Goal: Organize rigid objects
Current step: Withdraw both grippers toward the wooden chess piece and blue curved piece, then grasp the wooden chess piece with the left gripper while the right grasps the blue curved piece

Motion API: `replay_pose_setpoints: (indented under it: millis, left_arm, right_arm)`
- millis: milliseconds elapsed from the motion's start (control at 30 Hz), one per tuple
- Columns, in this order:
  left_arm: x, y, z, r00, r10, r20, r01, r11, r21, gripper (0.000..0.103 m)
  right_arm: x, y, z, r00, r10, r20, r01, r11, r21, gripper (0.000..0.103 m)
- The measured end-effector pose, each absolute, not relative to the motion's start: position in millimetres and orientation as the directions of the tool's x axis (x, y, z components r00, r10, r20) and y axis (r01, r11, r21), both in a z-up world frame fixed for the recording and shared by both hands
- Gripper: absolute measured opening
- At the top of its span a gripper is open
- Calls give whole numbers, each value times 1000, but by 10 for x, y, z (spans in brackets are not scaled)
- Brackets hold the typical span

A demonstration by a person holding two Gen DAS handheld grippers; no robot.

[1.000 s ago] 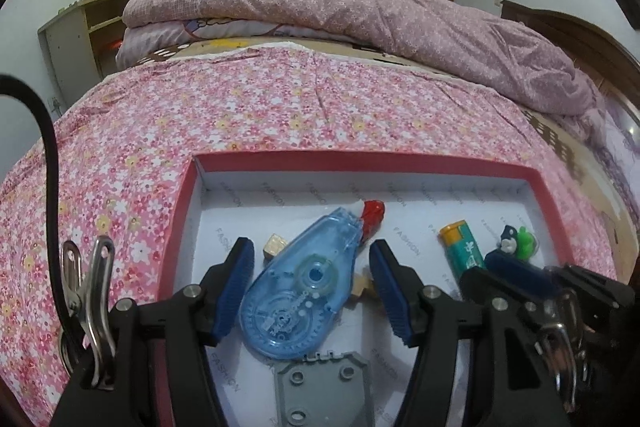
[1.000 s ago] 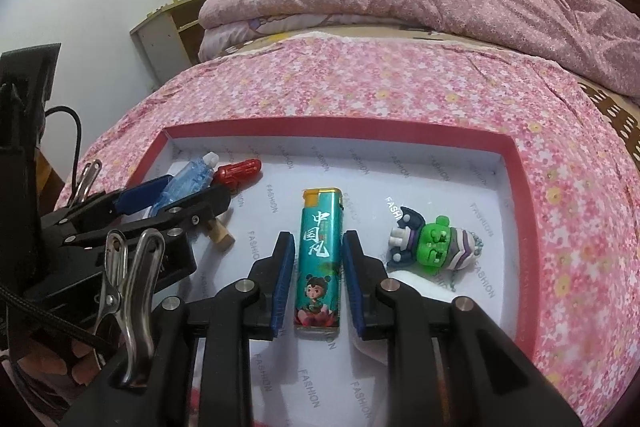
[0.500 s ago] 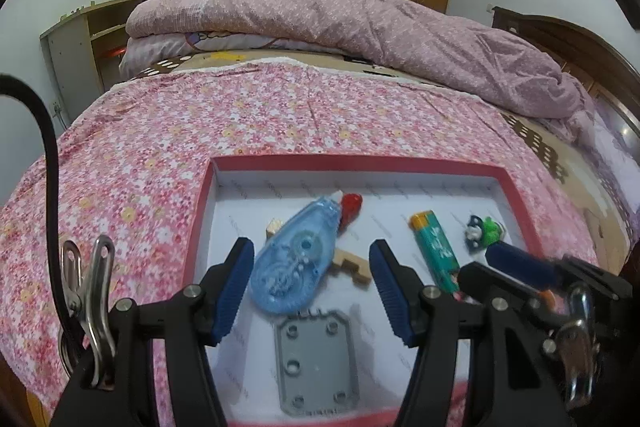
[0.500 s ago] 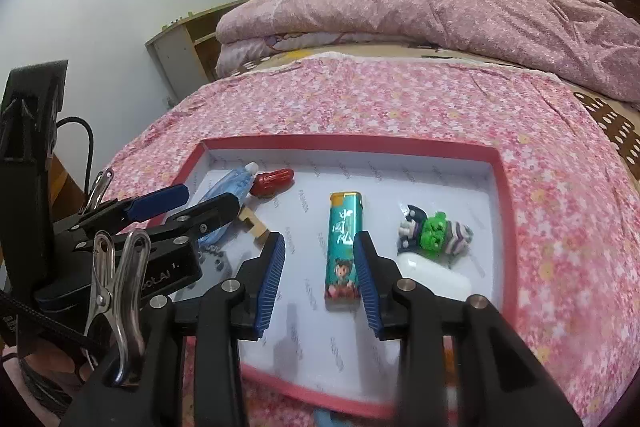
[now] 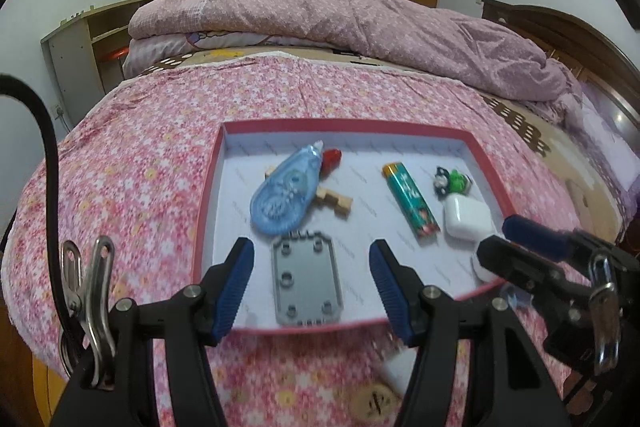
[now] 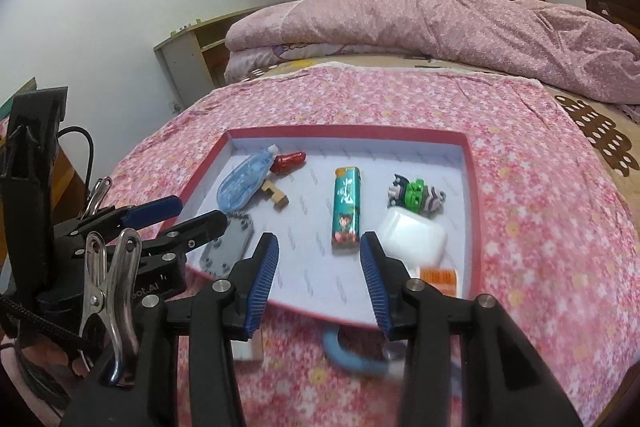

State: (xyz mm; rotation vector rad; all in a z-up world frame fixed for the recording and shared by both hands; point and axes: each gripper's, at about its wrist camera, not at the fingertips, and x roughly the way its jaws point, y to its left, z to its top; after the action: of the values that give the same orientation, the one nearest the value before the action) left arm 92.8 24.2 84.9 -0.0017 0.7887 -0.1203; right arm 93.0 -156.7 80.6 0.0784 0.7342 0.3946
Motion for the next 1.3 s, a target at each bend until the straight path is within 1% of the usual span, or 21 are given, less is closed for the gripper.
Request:
replay_pose_setpoints:
  millis: [333,500,733,900,1000,1133,1233,1300]
  left_arm:
    - [553,186,765,675,-139,-725,150,987,-49,63]
    - [430,154,662,645,-145,-750,163,985,-51,63]
    - [281,92,468,608,-165,-777,201,978,-51,63]
    - [211,23,373,596,-187,-781,228,972,-58,63]
    - [179,-30,336,605,-178,-776,243,970,-33,63]
    - [195,-60,270,596,-184,-781,246,968,-41,62]
    - [220,-47,238,599,-182,-780,231,972,-49,59]
    - [228,-49,230,610,-176,-773,225,973,-44,55]
  right_arm:
    - [460,-1769,752,688,335,-643,-295,940,173,44]
    - [220,-1928,635,714,273,-645,-251,959,129,44]
    - [44,-2146,383,702,194,-686,-199,977,73,44]
    - [-9,-2270,249,692,185,-698,-166,981,96,44]
    - [-25,-2297,201,685,193,-702,-165,980,109,44]
    - [-31,-2308,130,675,208,-708,-167,978,128,44]
    - [-24,-2315,97,669,219,-711,-170,975,140,44]
    - [-13,-2323,87,666,224,-712,-169,974,149,44]
